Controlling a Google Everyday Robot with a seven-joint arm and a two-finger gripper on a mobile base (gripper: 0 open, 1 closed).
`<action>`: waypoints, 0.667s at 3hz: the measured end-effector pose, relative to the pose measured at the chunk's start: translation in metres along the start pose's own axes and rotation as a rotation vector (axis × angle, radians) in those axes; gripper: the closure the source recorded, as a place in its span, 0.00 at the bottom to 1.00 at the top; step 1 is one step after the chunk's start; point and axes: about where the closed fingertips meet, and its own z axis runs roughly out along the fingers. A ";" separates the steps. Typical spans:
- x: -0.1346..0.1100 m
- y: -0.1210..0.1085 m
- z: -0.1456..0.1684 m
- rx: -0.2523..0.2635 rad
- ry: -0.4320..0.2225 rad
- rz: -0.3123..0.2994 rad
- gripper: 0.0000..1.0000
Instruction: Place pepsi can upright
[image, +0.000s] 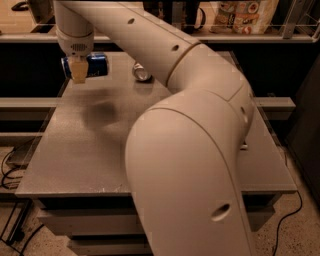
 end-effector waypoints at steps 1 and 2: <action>0.003 -0.004 -0.031 0.114 -0.136 -0.020 1.00; 0.009 -0.002 -0.049 0.196 -0.296 -0.012 1.00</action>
Offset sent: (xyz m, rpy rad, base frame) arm -0.0143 -0.0476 0.0694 0.5637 -0.0911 0.1190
